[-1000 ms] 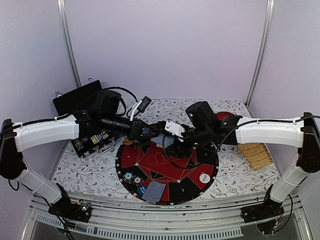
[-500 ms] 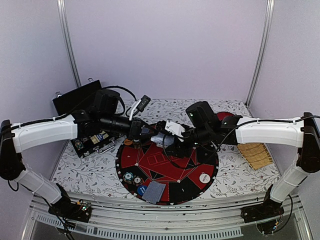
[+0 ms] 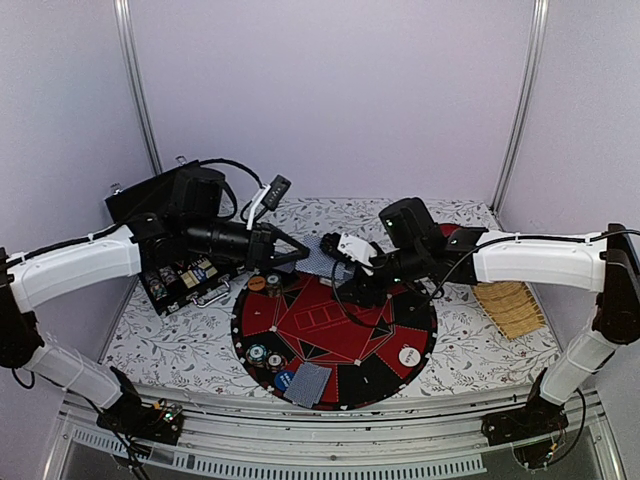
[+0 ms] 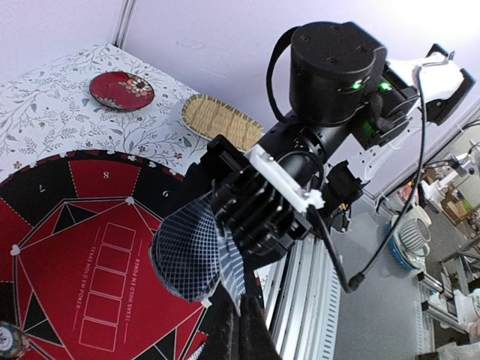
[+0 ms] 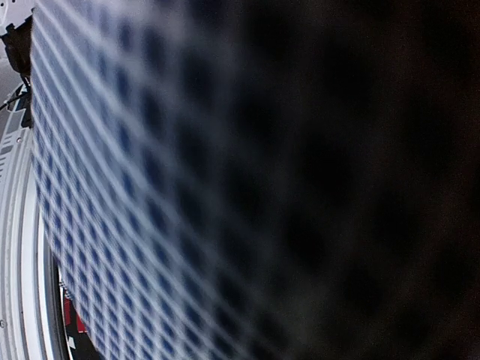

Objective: Distribute texas hold em gaming equipment
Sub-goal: Flop the poker card into the community card area.

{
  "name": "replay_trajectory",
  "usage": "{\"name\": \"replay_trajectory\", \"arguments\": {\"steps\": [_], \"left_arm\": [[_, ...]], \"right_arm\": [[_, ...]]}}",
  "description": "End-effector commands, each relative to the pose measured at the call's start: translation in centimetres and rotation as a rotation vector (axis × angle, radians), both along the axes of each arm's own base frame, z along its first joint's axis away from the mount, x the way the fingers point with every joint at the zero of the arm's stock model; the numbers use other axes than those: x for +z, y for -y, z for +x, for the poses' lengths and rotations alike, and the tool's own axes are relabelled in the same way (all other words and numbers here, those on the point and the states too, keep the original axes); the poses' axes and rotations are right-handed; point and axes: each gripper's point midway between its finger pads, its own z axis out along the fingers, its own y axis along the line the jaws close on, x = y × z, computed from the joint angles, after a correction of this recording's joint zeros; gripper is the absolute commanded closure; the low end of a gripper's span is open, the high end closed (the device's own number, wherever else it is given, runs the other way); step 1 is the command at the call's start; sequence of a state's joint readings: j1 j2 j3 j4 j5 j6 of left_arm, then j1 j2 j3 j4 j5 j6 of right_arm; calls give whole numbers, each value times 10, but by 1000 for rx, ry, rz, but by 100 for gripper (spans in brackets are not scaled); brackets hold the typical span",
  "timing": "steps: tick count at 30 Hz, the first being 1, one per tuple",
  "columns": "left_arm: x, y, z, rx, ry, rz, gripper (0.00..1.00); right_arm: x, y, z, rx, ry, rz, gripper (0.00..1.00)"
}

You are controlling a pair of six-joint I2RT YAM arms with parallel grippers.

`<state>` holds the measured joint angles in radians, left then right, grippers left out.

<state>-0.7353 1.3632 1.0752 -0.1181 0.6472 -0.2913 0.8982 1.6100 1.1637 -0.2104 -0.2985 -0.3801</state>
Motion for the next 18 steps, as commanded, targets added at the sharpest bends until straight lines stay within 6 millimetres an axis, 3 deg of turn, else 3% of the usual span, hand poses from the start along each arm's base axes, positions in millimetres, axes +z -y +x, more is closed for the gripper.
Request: {"name": "replay_trajectory", "arguments": {"steps": [1, 6, 9, 14, 18], "left_arm": [[35, -15, 6, 23, 85, -17, 100], [46, -40, 22, 121, 141, 37, 100], [38, -60, 44, 251, 194, 177, 100], [-9, -93, 82, 451, 230, 474, 100], [-45, -86, 84, 475, 311, 641, 100]], "right_arm": [[-6, 12, 13, -45, -29, 21, 49], [-15, 28, 27, -101, -50, 13, 49], [-19, 41, 37, -147, -62, 7, 49], [-17, 61, 49, -219, -71, 14, 49], [-12, 79, 56, -276, -60, 19, 49]]}}
